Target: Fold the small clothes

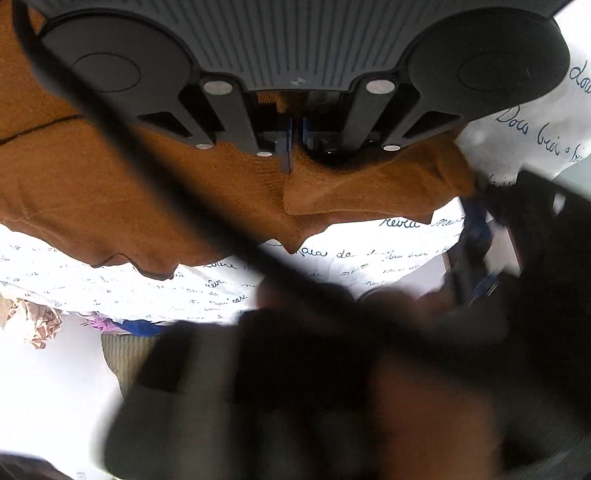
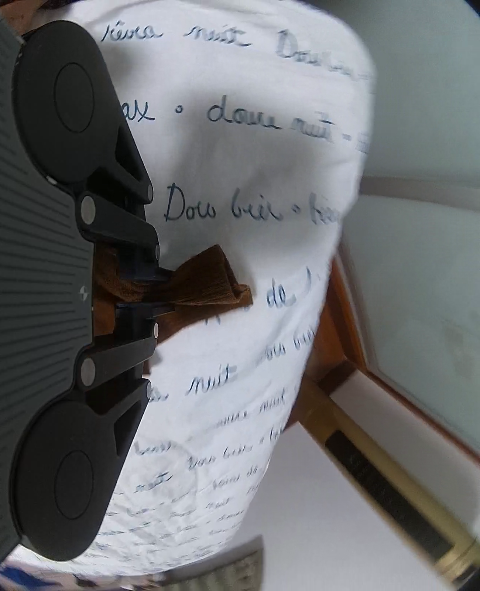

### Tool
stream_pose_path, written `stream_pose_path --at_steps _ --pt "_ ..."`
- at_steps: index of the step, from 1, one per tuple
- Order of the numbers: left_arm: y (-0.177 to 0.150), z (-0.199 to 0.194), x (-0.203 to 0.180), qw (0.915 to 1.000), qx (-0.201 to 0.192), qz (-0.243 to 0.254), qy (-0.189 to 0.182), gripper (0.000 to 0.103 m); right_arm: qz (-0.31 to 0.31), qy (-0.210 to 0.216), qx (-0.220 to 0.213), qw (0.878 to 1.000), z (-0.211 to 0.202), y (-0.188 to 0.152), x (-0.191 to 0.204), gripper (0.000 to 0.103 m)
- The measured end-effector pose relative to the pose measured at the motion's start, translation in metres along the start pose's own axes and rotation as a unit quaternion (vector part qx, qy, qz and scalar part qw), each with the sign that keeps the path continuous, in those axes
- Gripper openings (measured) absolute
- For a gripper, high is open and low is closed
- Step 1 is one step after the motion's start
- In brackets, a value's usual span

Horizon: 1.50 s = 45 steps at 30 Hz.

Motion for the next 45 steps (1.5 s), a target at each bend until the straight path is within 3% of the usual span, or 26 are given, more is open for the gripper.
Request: stream_pose_path --at_steps 4,9,13,20,28,33,39,45 --pt "-0.001 -0.006 0.001 1.0000 -0.002 0.005 0.007 0.005 0.066 -0.014 -0.062 0.996 -0.034 -0.023 -0.025 0.012" --pt "0.002 -0.014 0.001 0.9997 -0.008 0.014 0.017 0.005 0.158 -0.046 -0.136 0.977 -0.083 -0.072 -0.063 0.012" --pt "0.007 -0.018 -0.004 0.9996 -0.012 0.016 0.020 0.005 0.243 -0.081 -0.189 0.948 -0.128 -0.131 -0.086 0.012" --pt "0.022 -0.030 -0.035 0.9986 -0.040 0.035 -0.001 0.007 0.383 -0.145 -0.254 0.876 -0.189 -0.261 -0.091 0.012" --pt "0.028 -0.053 -0.109 0.9928 -0.061 0.083 -0.061 0.007 0.463 -0.210 -0.267 0.819 -0.211 -0.371 -0.066 0.012" --pt "0.020 -0.066 -0.136 0.9864 -0.067 0.118 -0.093 0.008 0.497 -0.235 -0.254 0.796 -0.204 -0.421 -0.062 0.012" --pt "0.008 -0.072 -0.127 0.9845 -0.056 0.137 -0.094 0.008 0.519 -0.279 -0.239 0.772 -0.196 -0.462 -0.054 0.012" --pt "0.016 -0.061 -0.082 0.9936 -0.029 0.094 -0.056 0.008 0.549 -0.313 -0.218 0.744 -0.187 -0.502 -0.039 0.012"
Point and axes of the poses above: each gripper's, at about its wrist camera, not at the fingertips, and z roughly the way its jaws point, x to its left, y to its top, the point moved 4 cm from there along z, roughly the way its jaws point, and after that the axes turned 2 degrees about y, right-handed, at the moved point
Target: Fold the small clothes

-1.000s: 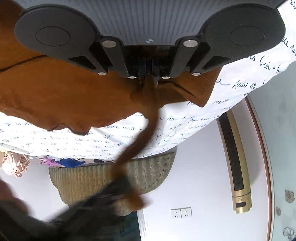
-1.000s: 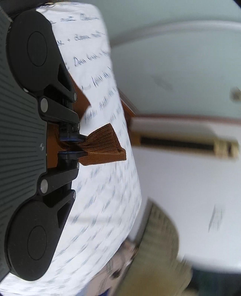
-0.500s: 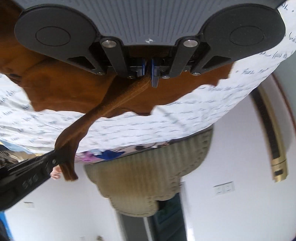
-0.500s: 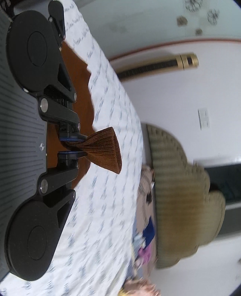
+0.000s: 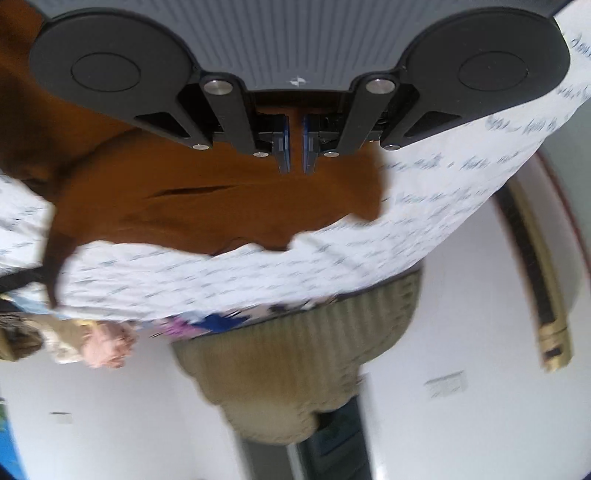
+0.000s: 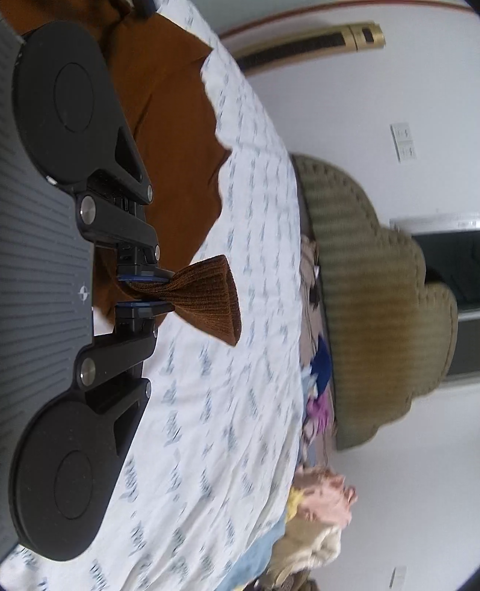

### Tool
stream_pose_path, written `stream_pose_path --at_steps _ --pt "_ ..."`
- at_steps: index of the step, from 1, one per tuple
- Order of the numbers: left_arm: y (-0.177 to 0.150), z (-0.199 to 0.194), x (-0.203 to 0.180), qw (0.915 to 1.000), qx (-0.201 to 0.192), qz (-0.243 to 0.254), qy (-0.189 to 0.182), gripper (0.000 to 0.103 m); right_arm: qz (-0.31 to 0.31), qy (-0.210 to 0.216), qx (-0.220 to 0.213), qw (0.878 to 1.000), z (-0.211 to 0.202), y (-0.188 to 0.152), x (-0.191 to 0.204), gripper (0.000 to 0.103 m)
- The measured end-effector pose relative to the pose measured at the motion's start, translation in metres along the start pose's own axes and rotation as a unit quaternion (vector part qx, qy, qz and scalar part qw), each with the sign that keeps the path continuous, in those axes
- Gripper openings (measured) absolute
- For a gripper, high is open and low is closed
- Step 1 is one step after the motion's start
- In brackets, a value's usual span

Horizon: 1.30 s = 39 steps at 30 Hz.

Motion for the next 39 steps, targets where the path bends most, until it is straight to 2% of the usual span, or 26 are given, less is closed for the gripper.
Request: stream_pose_path --at_steps 2,7,10,13,14,16,18,20,23,25,27,29,31,34,37,39 --pt "-0.004 0.008 0.009 0.9994 0.022 -0.009 0.025 0.008 0.018 0.005 0.015 1.000 0.004 -0.010 -0.006 0.012" --pt "-0.009 0.012 0.009 0.9983 0.048 -0.030 0.015 0.008 0.038 0.029 0.005 0.999 0.006 -0.001 0.000 0.012" --pt "0.002 0.016 -0.001 0.9979 0.048 -0.044 -0.001 0.008 0.063 0.064 -0.019 0.996 -0.001 0.016 0.007 0.012" --pt "0.019 0.022 -0.021 0.9992 0.029 -0.027 -0.006 0.008 0.079 0.096 -0.041 0.991 -0.011 0.034 0.017 0.012" --pt "0.024 0.031 -0.027 0.9991 0.034 -0.026 -0.009 0.008 0.084 0.103 -0.046 0.990 -0.014 0.040 0.019 0.012" --pt "0.026 0.051 -0.030 0.9968 0.062 -0.045 -0.021 0.008 0.100 0.124 -0.057 0.986 -0.018 0.053 0.021 0.012" --pt "0.022 0.076 -0.024 0.9937 0.092 -0.065 0.004 0.008 0.107 0.139 -0.068 0.982 -0.022 0.061 0.020 0.012" --pt "0.013 0.092 -0.010 0.9898 0.111 -0.082 0.032 0.008 0.107 0.132 -0.057 0.984 -0.017 0.059 0.015 0.012" --pt "-0.002 0.103 0.017 0.9829 0.127 -0.111 0.075 0.007 0.121 0.109 0.007 0.987 0.009 0.033 -0.002 0.012" --pt "-0.006 0.102 0.034 0.9817 0.119 -0.125 0.080 0.007 0.134 0.077 0.050 0.987 0.027 0.007 -0.016 0.013" --pt "-0.009 0.098 0.046 0.9789 0.119 -0.130 0.104 0.007 0.156 0.050 0.081 0.983 0.040 -0.015 -0.029 0.016" --pt "-0.010 0.094 0.060 0.9756 0.117 -0.147 0.114 0.007 0.184 0.050 0.102 0.976 0.043 -0.030 -0.035 0.026" --pt "-0.013 0.090 0.072 0.9740 0.119 -0.167 0.097 0.007 0.183 0.047 0.101 0.977 0.035 -0.033 -0.036 0.028" --pt "-0.016 0.077 0.088 0.9678 0.126 -0.192 0.103 0.008 0.158 0.018 0.094 0.983 0.015 -0.026 -0.034 0.039" --pt "-0.023 0.069 0.104 0.9568 0.146 -0.218 0.125 0.008 0.141 0.011 0.061 0.988 -0.009 -0.012 -0.033 0.039" --pt "-0.021 0.067 0.108 0.9559 0.145 -0.226 0.119 0.008 0.133 0.032 0.047 0.989 -0.018 -0.004 -0.027 0.039"
Point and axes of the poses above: each gripper's, at about its wrist camera, not at the fingertips, and z roughly the way its jaws point, x to its left, y to its top, the point moved 4 cm from there along z, roughly the way its jaws point, and after that the axes turned 2 degrees about y, right-handed, at the moved point
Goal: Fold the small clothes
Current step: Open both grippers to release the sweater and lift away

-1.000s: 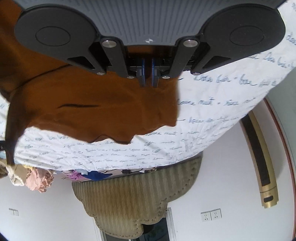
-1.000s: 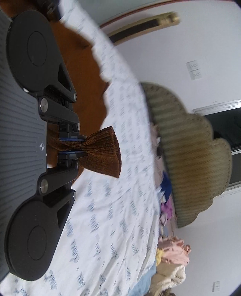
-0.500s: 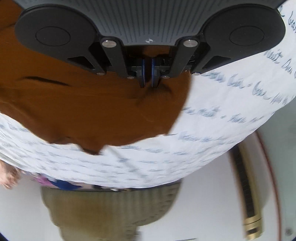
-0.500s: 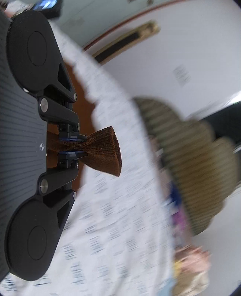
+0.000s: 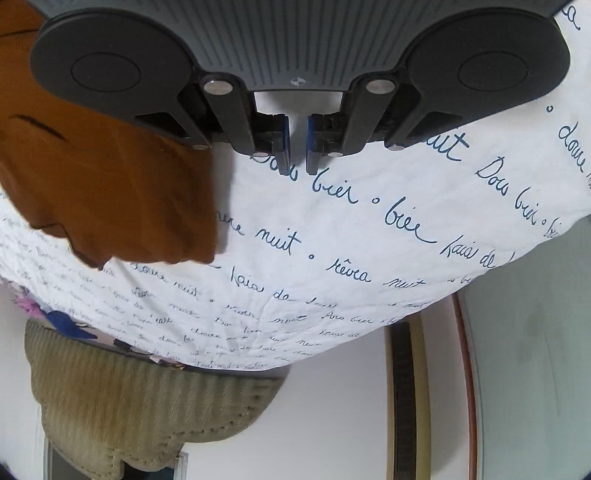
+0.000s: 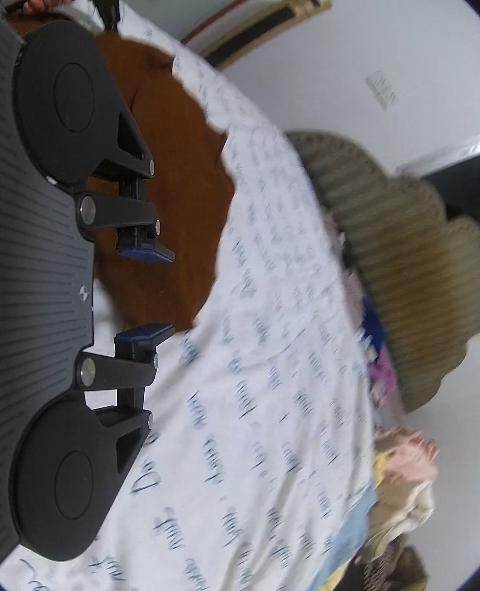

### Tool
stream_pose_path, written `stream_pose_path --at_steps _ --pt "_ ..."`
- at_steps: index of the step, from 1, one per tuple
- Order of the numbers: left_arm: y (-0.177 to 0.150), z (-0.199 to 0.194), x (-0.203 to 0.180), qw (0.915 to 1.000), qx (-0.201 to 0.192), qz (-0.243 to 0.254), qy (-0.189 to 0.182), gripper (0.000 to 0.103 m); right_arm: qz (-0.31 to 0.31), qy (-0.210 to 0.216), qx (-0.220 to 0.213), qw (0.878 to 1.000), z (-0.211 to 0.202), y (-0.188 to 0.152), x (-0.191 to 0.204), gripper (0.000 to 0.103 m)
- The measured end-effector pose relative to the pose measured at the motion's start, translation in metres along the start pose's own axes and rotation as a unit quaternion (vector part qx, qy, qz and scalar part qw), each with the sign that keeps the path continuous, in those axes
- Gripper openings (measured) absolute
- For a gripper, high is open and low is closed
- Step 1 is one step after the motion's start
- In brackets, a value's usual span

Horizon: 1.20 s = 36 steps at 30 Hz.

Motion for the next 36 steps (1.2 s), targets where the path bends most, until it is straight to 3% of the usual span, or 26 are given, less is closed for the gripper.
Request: stream_pose_path --at_steps 2,7,11,13,17,23,30,33,36 --pt "0.005 -0.012 -0.007 0.9996 -0.025 0.008 0.007 0.008 -0.007 0.032 0.009 0.999 0.006 0.008 0.011 0.039" --pt "0.016 -0.053 -0.056 0.9920 -0.098 0.074 -0.030 0.008 -0.016 0.039 0.039 0.998 0.038 0.005 0.033 0.039" --pt "0.012 -0.046 -0.109 0.9847 -0.083 0.131 -0.081 0.008 0.007 0.041 0.058 0.997 0.053 -0.012 0.036 0.039" --pt "0.005 -0.027 -0.121 0.9858 -0.057 0.141 -0.072 0.008 0.016 0.047 0.060 0.997 0.055 -0.019 0.037 0.039" --pt "-0.002 0.019 -0.096 0.9937 -0.018 0.111 -0.011 0.008 0.025 0.055 0.053 0.997 0.053 -0.021 0.034 0.039" --pt "0.006 0.040 -0.041 0.9922 -0.035 0.092 0.077 0.009 0.026 0.075 0.039 0.996 0.044 -0.010 0.032 0.039" --pt "0.007 0.039 -0.029 0.9944 -0.026 0.075 0.071 0.009 0.025 0.079 0.070 0.994 0.068 -0.027 0.045 0.040" --pt "0.014 0.031 -0.022 0.9978 -0.021 0.040 0.049 0.010 0.023 0.076 0.091 0.993 0.086 -0.035 0.045 0.039" --pt "0.021 0.010 -0.028 0.9980 -0.043 0.033 0.031 0.010 0.017 0.093 0.097 0.991 0.093 -0.033 0.053 0.047"
Point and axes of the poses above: each gripper's, at about its wrist camera, not at the fingertips, and z roughly the way its jaws point, x to its left, y to its top, the point moved 4 cm from there along z, roughly the way its jaws point, and after that the axes turned 2 degrees about y, right-handed, at the moved point
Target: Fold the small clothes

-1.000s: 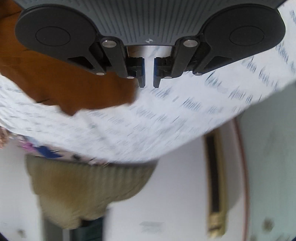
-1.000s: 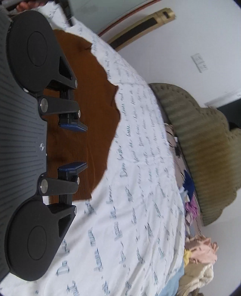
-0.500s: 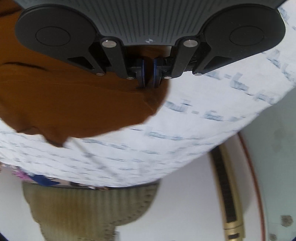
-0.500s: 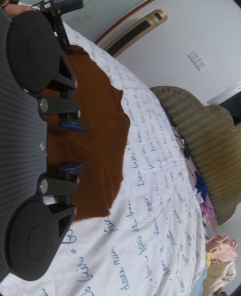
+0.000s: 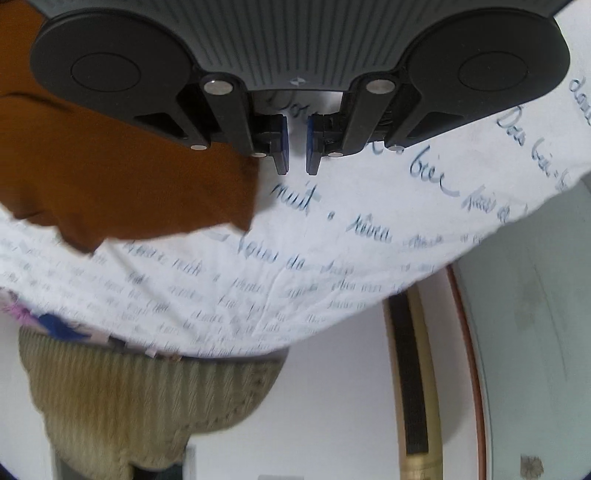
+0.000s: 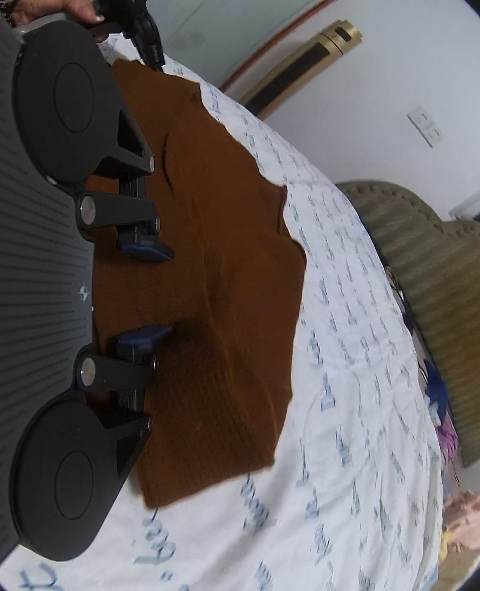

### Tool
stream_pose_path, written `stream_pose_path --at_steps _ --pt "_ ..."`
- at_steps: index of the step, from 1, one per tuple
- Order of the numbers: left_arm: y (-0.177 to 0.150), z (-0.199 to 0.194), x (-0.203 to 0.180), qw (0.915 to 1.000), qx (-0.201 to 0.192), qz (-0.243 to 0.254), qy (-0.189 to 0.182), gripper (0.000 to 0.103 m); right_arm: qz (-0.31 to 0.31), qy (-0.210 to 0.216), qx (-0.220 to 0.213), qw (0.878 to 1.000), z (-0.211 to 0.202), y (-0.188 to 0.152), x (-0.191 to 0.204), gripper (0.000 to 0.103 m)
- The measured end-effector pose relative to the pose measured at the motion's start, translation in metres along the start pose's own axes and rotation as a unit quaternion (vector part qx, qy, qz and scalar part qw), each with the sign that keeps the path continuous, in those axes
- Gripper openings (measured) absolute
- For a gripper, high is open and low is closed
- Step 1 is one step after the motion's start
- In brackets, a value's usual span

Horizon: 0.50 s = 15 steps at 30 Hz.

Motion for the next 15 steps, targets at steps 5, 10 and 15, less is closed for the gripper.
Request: stream_pose_path --at_steps 5,10,15 --pt "0.007 -0.036 -0.039 0.9974 -0.038 0.043 -0.044 0.010 -0.034 -0.012 -0.004 0.999 0.001 0.006 0.019 0.052" --pt "-0.014 -0.007 -0.073 0.9930 0.016 0.096 -0.067 0.011 -0.011 -0.007 -0.057 0.998 -0.037 0.010 0.010 0.052" --pt "-0.031 0.006 -0.059 0.9932 0.010 0.096 -0.065 0.010 0.015 -0.055 -0.023 0.998 -0.030 0.001 -0.030 0.046"
Point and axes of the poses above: each gripper's, at about its wrist camera, not at the fingertips, and z roughly the way its jaws point, x to its left, y to its top, the point moved 4 cm from there along z, roughly the way its jaws point, and after that the axes turned 2 degrees about y, right-handed, at the moved point
